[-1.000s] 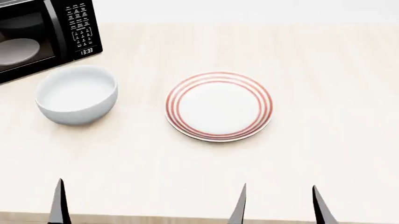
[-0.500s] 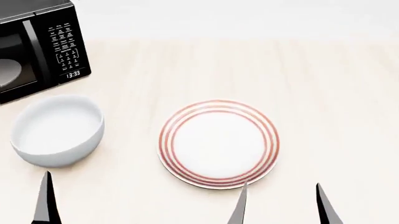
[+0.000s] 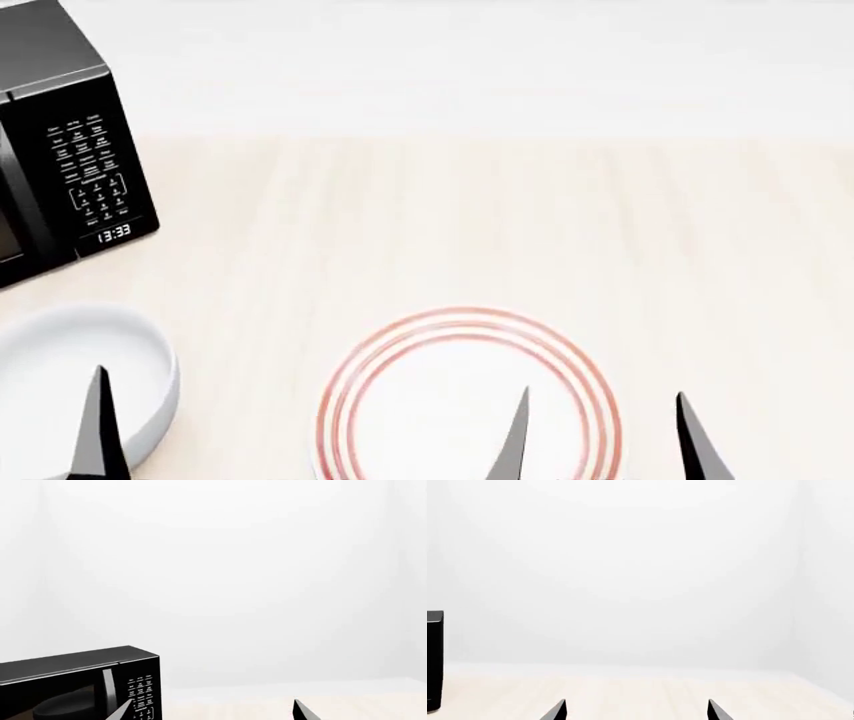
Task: Pick up the white bowl and put it on the plate.
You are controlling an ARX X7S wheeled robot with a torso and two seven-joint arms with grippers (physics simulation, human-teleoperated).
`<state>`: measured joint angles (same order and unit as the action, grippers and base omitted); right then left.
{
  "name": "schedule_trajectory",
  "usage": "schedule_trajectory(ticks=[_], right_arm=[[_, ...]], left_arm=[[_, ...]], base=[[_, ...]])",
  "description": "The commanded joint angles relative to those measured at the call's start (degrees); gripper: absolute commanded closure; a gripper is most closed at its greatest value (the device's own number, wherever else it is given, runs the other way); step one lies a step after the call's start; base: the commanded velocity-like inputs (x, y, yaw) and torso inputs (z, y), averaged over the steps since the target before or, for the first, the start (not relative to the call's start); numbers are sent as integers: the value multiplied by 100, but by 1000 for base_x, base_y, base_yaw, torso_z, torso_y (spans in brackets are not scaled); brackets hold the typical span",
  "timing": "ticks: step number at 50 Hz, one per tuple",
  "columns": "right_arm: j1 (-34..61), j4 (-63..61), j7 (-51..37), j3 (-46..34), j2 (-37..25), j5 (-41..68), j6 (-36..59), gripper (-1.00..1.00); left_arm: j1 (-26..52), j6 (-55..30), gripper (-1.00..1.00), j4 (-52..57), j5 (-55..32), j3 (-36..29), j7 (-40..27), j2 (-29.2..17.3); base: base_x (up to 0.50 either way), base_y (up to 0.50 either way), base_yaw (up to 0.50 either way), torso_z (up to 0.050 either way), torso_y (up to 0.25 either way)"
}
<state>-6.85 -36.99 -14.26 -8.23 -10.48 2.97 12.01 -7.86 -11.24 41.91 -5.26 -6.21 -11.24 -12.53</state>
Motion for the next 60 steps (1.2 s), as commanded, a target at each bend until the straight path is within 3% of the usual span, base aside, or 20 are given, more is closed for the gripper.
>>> schedule_trajectory(ticks=[1, 11, 18, 24, 33, 38, 44, 60], right_arm=[[73, 43, -92, -70, -2, -7, 167, -100], [33, 151, 11, -112, -104, 121, -70, -100], [72, 210, -158, -158, -80, -65, 5, -100], [46, 236, -134, -185, -119, -12, -49, -100], [51, 196, -176, -199, -149, 8, -11, -100], [55, 190, -193, -226, -164, 7, 2, -100], [63, 134, -221, -255, -184, -6, 33, -100], [43, 128, -291, -289, -234, 58, 37, -100]], left_arm=[[6, -40, -100, 12, 1, -56, -44, -39], [50, -258, -100, 241, 2, -101, -121, -115], [142, -845, -100, 743, -157, 41, -214, -217], [463, -1697, -100, 1218, -547, 463, -290, -374], [1535, -3889, -100, 1486, -1698, 1488, -299, -918], [1826, -4435, -100, 1467, -2018, 1703, -235, -1147], [2039, -4961, -100, 854, -2597, 2202, -5, -1030], [2786, -5490, -100, -910, -2965, 2563, 81, -813]], base=[[0, 0, 0, 0, 0], [0, 0, 0, 0, 0], [0, 0, 0, 0, 0], [0, 0, 0, 0, 0], [0, 0, 0, 0, 0], [0, 0, 0, 0, 0], [0, 0, 0, 0, 0], [0, 0, 0, 0, 0]])
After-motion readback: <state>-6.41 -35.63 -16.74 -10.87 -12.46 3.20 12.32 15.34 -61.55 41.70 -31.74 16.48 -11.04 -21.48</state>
